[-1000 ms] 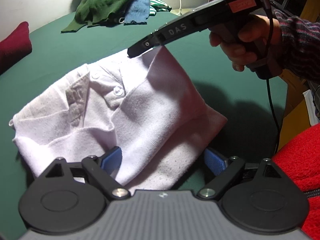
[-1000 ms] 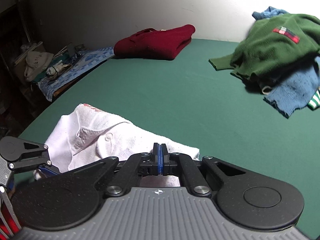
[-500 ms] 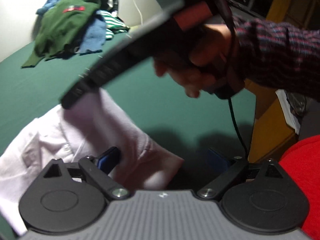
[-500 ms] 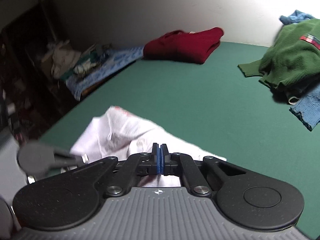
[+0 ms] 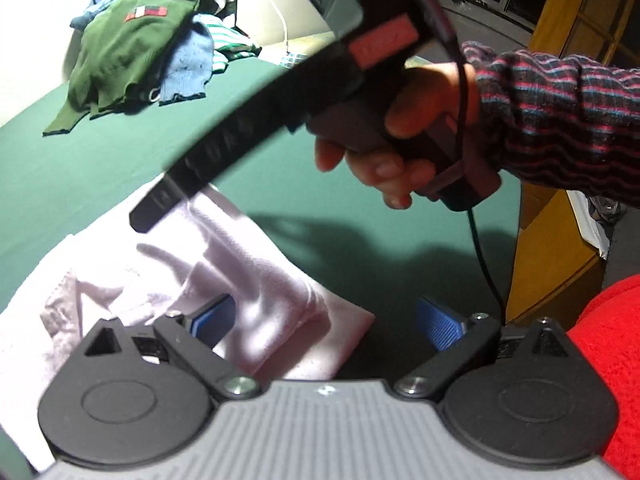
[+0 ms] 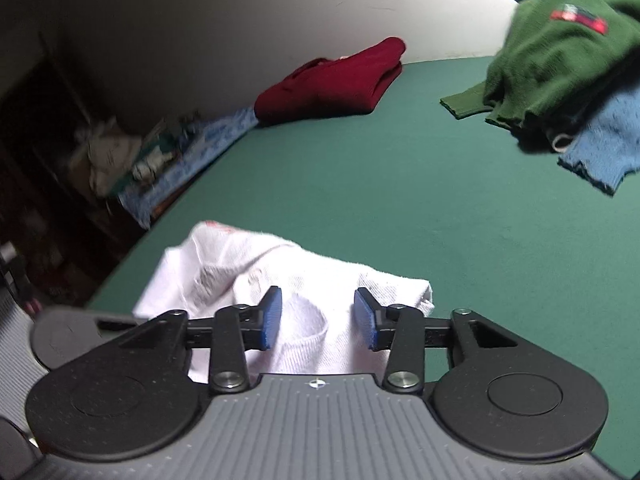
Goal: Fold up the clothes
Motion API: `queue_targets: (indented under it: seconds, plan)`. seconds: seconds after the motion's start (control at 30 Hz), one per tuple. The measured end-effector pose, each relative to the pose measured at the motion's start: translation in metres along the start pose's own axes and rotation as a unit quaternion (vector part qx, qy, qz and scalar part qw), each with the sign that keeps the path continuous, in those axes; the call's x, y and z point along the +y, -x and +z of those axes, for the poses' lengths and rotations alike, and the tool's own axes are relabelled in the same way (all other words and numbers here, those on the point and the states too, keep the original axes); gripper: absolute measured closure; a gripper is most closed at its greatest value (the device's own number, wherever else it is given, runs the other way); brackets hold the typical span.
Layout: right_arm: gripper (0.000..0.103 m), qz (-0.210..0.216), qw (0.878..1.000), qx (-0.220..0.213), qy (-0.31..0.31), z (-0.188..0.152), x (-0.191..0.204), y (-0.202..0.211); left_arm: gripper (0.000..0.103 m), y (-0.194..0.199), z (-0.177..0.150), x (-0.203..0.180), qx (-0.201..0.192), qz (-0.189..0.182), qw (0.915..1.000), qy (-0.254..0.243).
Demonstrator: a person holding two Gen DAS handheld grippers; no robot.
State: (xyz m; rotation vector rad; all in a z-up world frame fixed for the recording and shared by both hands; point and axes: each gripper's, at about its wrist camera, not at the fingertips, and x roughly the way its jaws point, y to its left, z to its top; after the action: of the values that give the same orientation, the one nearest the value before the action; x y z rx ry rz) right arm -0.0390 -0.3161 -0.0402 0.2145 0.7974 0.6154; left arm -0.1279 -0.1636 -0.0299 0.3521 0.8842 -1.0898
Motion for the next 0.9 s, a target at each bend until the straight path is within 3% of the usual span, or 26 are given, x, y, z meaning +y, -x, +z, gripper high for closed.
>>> queue_targets:
  seconds: [0.03,0.17,0.53,0.57,0.63,0.7,0.8,0.9]
  plan:
    - [0.098,0.003,1.000,0.005,0.008,-0.001,0.002,-0.002,0.005,0.000,0.000,0.001,0.002,-0.002,1.0000,0.003]
    - [0.100,-0.006,0.999,-0.022,0.031,-0.001,0.010,0.005,0.005,0.000,0.000,-0.003,0.006,-0.002,0.9999,-0.008]
    - [0.103,-0.058,0.995,-0.068,-0.051,-0.020,-0.012,-0.002,0.003,-0.005,-0.006,0.000,0.011,0.012,0.9998,-0.013]
    - [0.100,-0.060,0.994,-0.076,-0.058,-0.020,-0.011,0.003,0.003,-0.003,-0.006,0.000,0.007,0.017,0.9998,-0.012]
    - [0.077,-0.058,0.990,-0.096,-0.082,-0.021,-0.010,0.024,0.003,0.005,-0.009,0.002,-0.002,0.018,0.9998,-0.007]
    - [0.065,-0.056,0.988,-0.110,-0.090,-0.024,-0.007,0.043,0.003,0.007,-0.008,0.004,-0.008,0.015,0.9999,-0.002]
    - [0.064,-0.056,0.992,-0.095,-0.066,-0.023,0.002,0.046,0.003,0.006,-0.007,0.005,-0.008,0.001,1.0000,-0.001]
    - [0.064,-0.058,0.996,-0.058,-0.043,-0.017,0.005,0.022,0.003,-0.004,0.000,0.002,-0.008,0.000,0.9998,-0.017]
